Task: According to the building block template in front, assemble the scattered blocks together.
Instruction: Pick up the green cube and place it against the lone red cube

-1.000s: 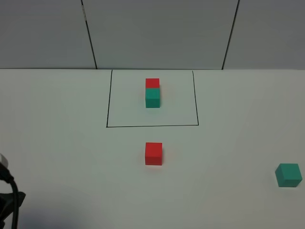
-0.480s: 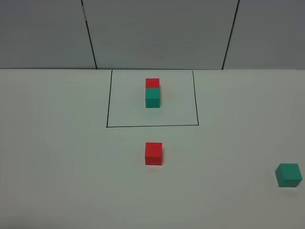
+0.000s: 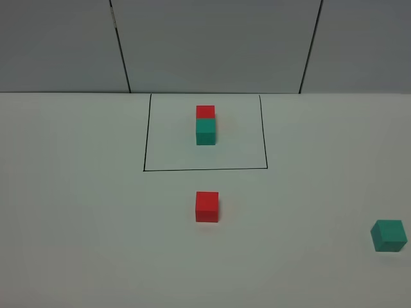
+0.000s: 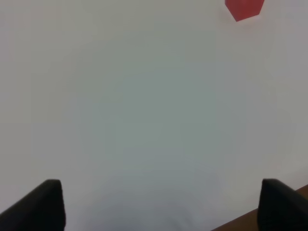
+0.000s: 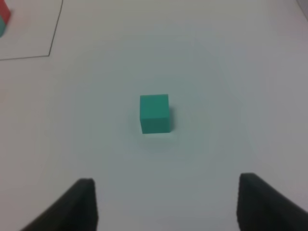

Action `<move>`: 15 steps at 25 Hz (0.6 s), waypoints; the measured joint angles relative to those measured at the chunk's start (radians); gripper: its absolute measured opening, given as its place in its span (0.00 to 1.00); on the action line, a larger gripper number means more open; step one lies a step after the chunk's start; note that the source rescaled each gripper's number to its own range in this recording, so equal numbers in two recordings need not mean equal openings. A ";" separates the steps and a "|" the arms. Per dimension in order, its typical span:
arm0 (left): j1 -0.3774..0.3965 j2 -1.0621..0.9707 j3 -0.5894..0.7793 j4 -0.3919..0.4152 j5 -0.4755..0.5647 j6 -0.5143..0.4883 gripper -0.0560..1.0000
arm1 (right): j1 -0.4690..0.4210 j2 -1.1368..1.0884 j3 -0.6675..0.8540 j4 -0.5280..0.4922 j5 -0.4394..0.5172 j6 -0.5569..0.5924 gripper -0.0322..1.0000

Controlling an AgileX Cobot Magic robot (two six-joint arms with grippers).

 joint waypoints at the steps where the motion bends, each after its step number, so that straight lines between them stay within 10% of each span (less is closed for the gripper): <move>1: 0.000 -0.013 0.003 0.000 0.003 -0.001 0.89 | 0.000 0.000 0.000 0.000 0.000 0.000 0.58; 15: 0.000 -0.212 0.073 0.016 0.061 -0.021 0.89 | 0.000 0.000 0.000 0.000 0.000 0.000 0.57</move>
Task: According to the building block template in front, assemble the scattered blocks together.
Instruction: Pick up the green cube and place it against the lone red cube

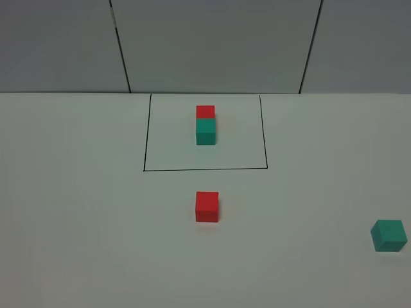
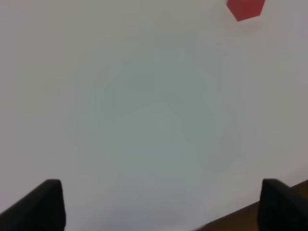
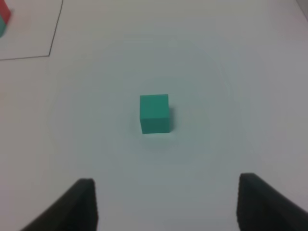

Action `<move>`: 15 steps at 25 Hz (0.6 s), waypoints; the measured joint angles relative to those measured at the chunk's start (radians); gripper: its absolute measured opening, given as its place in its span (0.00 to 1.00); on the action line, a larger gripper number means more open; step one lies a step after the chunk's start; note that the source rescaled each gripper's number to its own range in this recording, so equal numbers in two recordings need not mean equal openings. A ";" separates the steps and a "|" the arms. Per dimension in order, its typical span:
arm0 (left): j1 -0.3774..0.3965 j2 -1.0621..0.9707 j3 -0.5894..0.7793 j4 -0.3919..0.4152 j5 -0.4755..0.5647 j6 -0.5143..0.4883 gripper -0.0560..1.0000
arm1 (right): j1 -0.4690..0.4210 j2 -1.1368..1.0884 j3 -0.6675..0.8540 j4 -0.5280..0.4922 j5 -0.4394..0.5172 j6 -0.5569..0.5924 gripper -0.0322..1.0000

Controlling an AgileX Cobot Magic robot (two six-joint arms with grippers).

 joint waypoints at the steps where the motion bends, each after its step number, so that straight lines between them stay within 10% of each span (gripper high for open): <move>1: 0.000 -0.013 0.001 0.003 0.003 -0.001 0.89 | 0.000 0.000 0.000 0.000 0.000 0.000 0.57; 15: 0.097 -0.077 0.031 0.005 0.005 -0.045 0.89 | 0.000 0.000 0.000 0.000 0.000 0.000 0.57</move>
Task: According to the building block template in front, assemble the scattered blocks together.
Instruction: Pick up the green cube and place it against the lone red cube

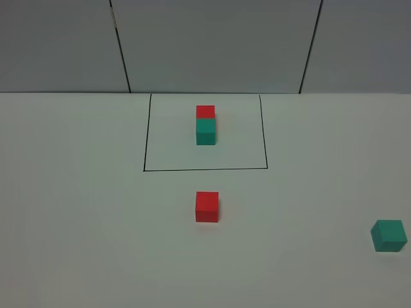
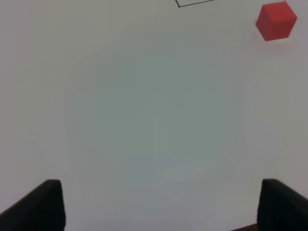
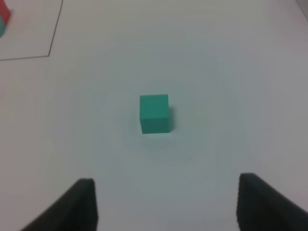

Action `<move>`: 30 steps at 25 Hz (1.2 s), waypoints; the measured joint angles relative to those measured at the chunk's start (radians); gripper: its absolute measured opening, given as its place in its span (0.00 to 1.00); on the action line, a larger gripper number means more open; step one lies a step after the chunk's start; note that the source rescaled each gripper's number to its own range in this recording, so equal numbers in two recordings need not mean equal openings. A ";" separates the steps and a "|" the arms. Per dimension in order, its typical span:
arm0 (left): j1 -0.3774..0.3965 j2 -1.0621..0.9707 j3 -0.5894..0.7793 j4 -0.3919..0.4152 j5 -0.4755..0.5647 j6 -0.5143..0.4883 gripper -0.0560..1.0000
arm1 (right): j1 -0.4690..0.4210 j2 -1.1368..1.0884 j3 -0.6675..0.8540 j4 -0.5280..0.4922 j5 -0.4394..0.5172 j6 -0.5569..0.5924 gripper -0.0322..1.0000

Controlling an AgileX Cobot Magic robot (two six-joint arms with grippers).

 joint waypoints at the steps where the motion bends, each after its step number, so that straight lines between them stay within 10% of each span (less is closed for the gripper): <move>1: 0.007 0.000 0.000 0.000 0.000 0.000 0.89 | 0.000 0.000 0.000 0.000 0.000 0.000 0.57; 30: 0.152 -0.001 0.000 -0.001 0.000 -0.034 0.89 | 0.000 0.000 0.000 0.000 0.000 0.000 0.57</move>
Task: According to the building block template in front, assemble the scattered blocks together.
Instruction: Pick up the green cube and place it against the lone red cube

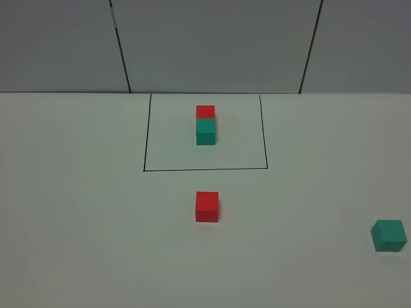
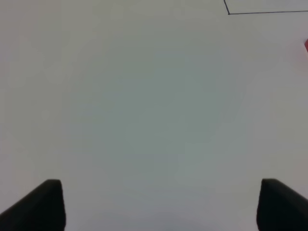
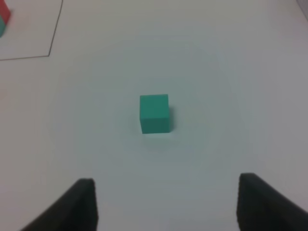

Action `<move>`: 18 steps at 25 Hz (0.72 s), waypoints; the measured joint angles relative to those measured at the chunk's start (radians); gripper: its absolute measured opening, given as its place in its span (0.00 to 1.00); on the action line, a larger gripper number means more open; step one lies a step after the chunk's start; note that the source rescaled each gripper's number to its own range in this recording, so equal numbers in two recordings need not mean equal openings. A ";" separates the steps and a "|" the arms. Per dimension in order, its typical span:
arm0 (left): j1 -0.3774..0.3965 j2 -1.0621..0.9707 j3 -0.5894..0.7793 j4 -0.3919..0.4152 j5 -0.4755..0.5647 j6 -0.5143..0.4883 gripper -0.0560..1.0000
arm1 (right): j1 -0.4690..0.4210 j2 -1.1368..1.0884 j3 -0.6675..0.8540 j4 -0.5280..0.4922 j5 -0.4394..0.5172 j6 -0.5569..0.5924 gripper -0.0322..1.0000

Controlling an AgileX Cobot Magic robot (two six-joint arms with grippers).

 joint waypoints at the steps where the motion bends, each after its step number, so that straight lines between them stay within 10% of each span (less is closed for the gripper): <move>1: 0.000 0.000 0.000 0.000 0.000 0.000 0.89 | 0.000 0.000 0.000 0.000 0.000 0.000 0.57; 18: 0.000 0.000 0.009 -0.004 -0.011 -0.028 0.89 | 0.000 0.000 0.000 0.000 0.000 0.000 0.57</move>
